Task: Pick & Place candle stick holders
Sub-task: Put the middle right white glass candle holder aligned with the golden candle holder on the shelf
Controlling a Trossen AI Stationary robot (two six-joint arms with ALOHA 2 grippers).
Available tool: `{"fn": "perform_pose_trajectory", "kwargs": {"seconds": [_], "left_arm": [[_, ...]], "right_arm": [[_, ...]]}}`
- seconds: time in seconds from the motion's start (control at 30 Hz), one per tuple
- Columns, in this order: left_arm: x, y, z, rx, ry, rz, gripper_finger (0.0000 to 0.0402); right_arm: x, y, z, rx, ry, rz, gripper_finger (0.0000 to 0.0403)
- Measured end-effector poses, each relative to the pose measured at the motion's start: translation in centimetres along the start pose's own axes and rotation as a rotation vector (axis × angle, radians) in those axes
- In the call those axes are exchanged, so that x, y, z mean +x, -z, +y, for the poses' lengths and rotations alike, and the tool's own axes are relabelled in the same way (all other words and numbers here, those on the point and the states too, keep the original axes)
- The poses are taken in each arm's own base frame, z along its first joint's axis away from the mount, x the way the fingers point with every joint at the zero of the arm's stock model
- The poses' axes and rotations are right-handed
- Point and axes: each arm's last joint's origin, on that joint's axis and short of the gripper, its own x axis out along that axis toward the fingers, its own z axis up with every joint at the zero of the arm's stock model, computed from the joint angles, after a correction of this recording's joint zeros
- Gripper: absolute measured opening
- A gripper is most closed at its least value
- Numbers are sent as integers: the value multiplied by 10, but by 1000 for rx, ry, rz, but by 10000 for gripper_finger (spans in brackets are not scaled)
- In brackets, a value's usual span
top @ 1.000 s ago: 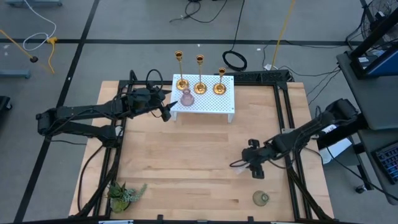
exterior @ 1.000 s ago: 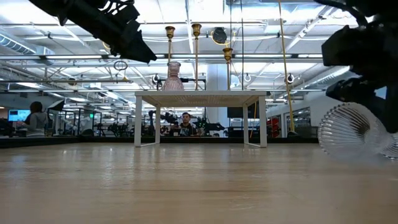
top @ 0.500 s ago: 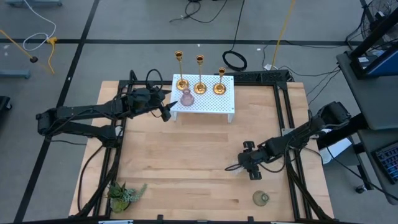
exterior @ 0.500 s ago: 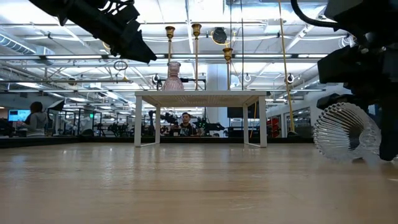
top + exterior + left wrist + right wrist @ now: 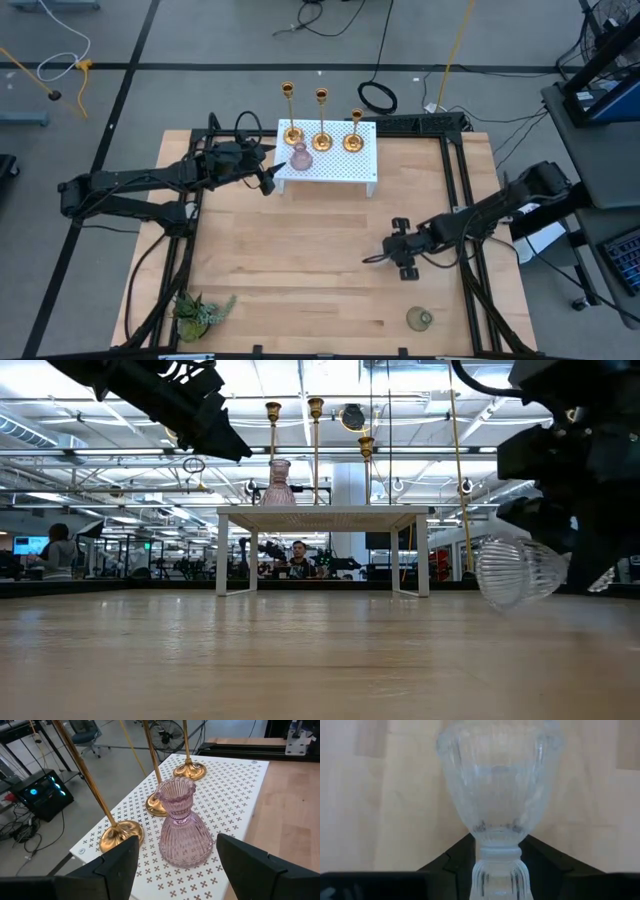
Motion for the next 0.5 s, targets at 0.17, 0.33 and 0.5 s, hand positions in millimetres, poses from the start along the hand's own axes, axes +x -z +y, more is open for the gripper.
{"fn": "perform_pose_trajectory", "kwargs": {"seconds": [0.17, 0.33, 0.5], "left_arm": [[0, 0, 0, 0, 0, 1, 271], [0, 0, 0, 0, 0, 0, 271], [0, 0, 0, 1, 0, 1, 271]], "right_arm": [[-5, 1, -13, -57, 112, 7, 130], [-5, -1, -26, -140, 193, 18, 126], [-6, -3, -36, -186, 217, 25, 145]]}}
